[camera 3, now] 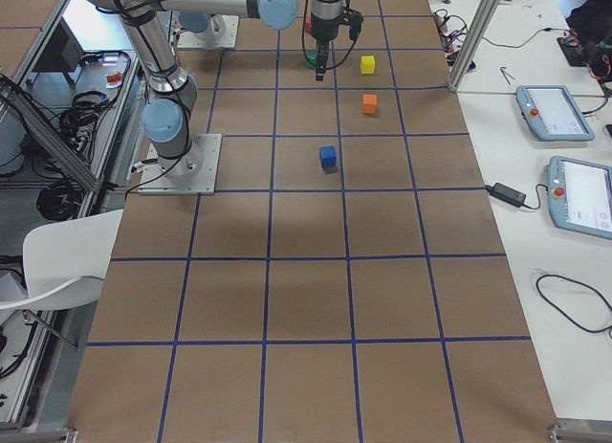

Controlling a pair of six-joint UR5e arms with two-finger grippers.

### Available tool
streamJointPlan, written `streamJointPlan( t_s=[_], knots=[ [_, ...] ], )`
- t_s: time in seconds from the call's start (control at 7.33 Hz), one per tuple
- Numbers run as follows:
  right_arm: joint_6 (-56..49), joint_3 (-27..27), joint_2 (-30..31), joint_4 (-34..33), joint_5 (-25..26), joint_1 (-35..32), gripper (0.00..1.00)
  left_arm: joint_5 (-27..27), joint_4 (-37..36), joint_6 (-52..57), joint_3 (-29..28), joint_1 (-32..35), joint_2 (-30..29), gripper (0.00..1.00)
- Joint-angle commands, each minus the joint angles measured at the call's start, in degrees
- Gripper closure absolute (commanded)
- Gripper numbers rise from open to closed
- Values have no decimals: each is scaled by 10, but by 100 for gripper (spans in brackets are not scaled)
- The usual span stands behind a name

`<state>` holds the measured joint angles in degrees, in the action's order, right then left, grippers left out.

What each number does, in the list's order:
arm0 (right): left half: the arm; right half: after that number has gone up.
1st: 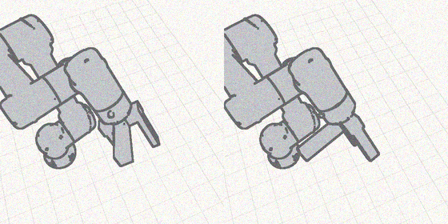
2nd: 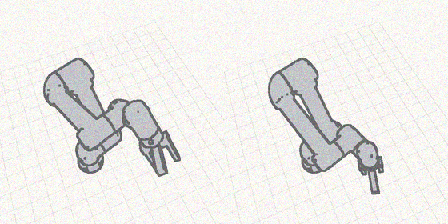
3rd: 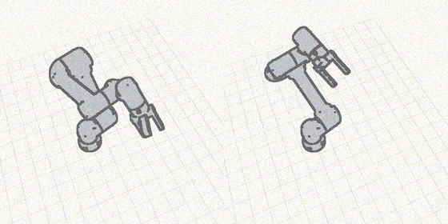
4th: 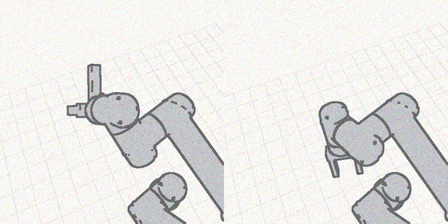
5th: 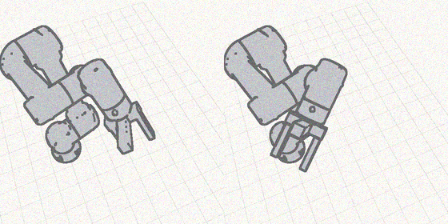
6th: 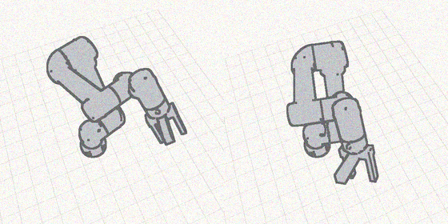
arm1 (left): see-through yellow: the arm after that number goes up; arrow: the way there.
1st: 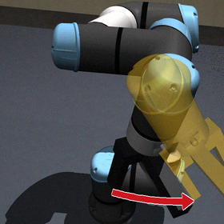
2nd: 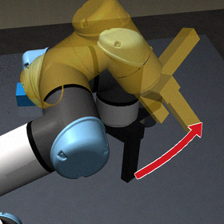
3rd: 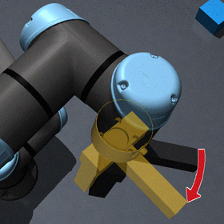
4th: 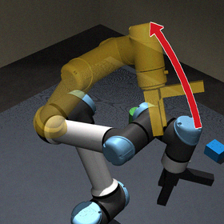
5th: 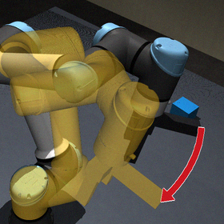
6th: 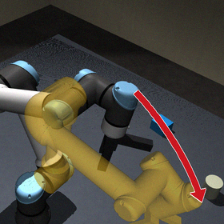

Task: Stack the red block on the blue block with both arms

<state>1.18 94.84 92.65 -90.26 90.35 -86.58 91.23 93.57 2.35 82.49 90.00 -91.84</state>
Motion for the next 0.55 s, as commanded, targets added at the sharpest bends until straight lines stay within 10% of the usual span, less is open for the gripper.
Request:
streamJointPlan(
  t_s=[0.0, 0.41],
  knots=[
    [0, 1, 0, 1, 0, 0, 0, 0, 8, 0, 2, 0, -2, 0],
    [-1, 1, 0, 4, 0, 0, 0, -2, 17, 12, -3, -1, -3, 0]
  ],
)
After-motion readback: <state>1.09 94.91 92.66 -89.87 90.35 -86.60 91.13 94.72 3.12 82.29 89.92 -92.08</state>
